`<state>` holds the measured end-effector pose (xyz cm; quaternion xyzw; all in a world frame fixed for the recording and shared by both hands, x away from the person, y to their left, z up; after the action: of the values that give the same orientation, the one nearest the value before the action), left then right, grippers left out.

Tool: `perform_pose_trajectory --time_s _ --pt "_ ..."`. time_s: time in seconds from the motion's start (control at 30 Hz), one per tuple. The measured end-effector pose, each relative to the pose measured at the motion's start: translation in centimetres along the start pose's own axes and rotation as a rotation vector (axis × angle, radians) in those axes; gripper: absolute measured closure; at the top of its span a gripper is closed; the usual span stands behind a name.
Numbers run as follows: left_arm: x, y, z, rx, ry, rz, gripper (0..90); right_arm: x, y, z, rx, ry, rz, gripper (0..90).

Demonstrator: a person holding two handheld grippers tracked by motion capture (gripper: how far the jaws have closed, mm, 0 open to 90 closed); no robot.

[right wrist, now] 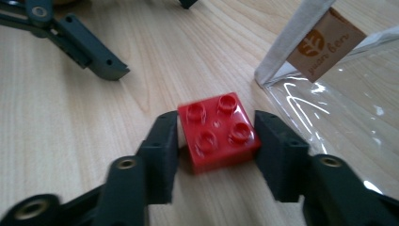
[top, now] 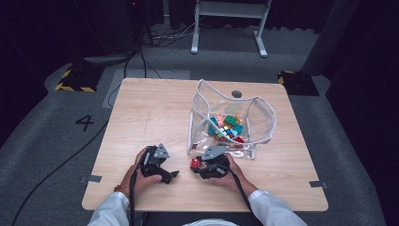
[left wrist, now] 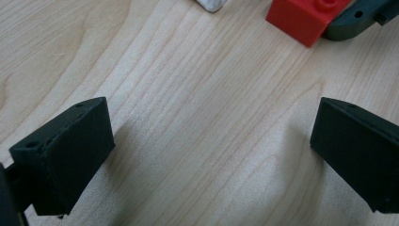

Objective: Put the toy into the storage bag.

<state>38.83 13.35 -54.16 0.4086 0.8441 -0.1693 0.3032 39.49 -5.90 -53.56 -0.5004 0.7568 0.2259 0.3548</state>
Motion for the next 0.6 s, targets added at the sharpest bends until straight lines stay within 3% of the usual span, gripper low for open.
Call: perform_pose_trajectory --time_s 0.3,0.53,0.57,0.6 --pt "0.00 0.00 0.00 0.000 0.000 0.000 0.1 0.23 -0.12 -0.31 0.001 0.003 -0.022 59.2" --pt "-0.01 0.00 0.00 0.000 0.000 0.000 0.1 0.44 -0.03 -0.63 -0.012 0.004 -0.004 59.2" --pt "-0.01 0.00 0.00 0.000 0.000 0.000 0.1 0.44 -0.21 -0.68 -0.014 -0.008 -0.027 59.2" --pt "0.00 0.00 -0.01 0.000 0.001 0.000 0.1 0.37 -0.21 -0.74 -0.013 -0.027 -0.018 59.2"
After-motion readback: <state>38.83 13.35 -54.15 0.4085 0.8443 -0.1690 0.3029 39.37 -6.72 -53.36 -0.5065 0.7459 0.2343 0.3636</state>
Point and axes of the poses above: each handheld gripper's, and its own axes: z roughly forward along the jaws, x roughly out of its underside, y roughly to its left, the point moved 5 cm from there along z, roughly forward along the jaws, and after that the axes turned 1 degree about -z, right-handed, at the moved point
